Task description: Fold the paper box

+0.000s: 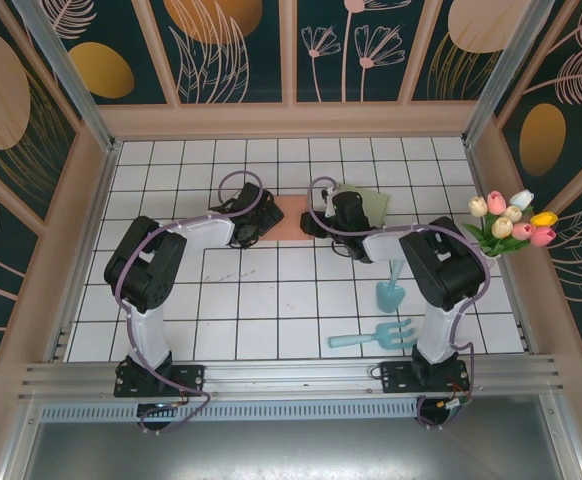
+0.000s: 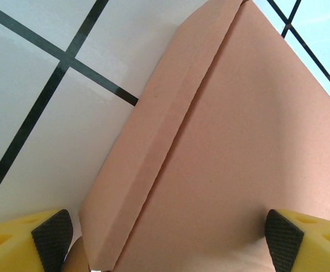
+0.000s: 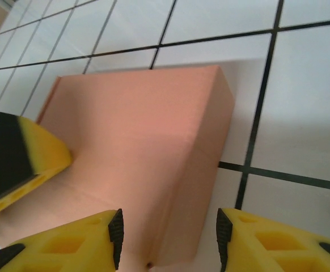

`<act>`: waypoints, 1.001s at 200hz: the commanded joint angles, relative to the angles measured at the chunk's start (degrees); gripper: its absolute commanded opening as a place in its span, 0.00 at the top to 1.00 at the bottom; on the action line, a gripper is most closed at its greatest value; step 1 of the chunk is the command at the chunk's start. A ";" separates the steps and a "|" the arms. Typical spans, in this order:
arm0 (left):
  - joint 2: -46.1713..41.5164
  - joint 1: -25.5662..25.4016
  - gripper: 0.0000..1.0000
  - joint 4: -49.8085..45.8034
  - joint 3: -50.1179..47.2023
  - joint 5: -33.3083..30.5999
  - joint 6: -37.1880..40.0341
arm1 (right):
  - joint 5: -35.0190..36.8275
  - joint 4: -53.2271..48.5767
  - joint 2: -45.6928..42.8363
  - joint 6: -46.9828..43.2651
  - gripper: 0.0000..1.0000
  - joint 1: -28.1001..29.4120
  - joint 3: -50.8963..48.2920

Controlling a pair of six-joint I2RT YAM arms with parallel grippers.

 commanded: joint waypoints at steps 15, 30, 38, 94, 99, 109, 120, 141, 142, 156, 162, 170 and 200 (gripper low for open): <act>3.08 1.06 0.11 -0.07 -1.81 -3.29 1.25 | 1.97 -2.70 -3.39 -0.67 0.51 2.49 -0.48; 3.12 1.14 0.11 0.01 -1.86 -3.18 1.21 | 2.32 -2.77 -3.19 -0.20 0.52 3.04 -0.68; 3.11 1.19 0.11 0.02 -1.90 -3.18 1.18 | 2.42 -2.54 -3.12 0.03 0.52 3.23 -0.97; 3.11 1.16 0.11 0.28 -1.99 -3.09 1.26 | 3.64 -0.91 -2.19 0.65 0.52 5.45 -3.35; 3.12 1.14 0.11 0.29 -1.99 -3.17 1.31 | 3.73 -0.77 -2.22 0.73 0.53 5.57 -3.64; 3.08 1.14 0.11 0.29 -2.08 -3.18 1.27 | 3.73 -0.32 -2.28 0.84 0.52 5.60 -4.18; 3.23 1.17 0.11 0.26 -2.16 -3.26 1.26 | 3.65 -0.06 -2.27 0.92 0.53 5.59 -4.64; 3.41 1.14 0.11 0.37 -2.09 -3.28 1.28 | 3.19 0.08 -2.02 1.14 0.53 5.77 -4.87; 3.41 1.19 0.11 0.37 -2.13 -3.27 1.27 | 3.20 0.08 -2.01 1.20 0.53 5.77 -4.91; 3.41 1.15 0.11 0.37 -2.08 -3.19 1.29 | 3.20 0.16 -1.83 1.20 0.53 6.11 -5.10; 3.41 1.14 0.11 0.38 -2.08 -3.18 1.33 | 2.99 0.31 -1.79 1.24 0.53 6.13 -5.21; 3.41 1.15 0.11 0.37 -1.99 -3.20 1.27 | 2.90 0.46 -1.79 1.20 0.53 6.13 -5.29; 3.40 1.22 0.11 0.36 -1.90 -3.19 1.34 | 2.02 1.02 -2.18 1.48 0.53 6.30 -5.40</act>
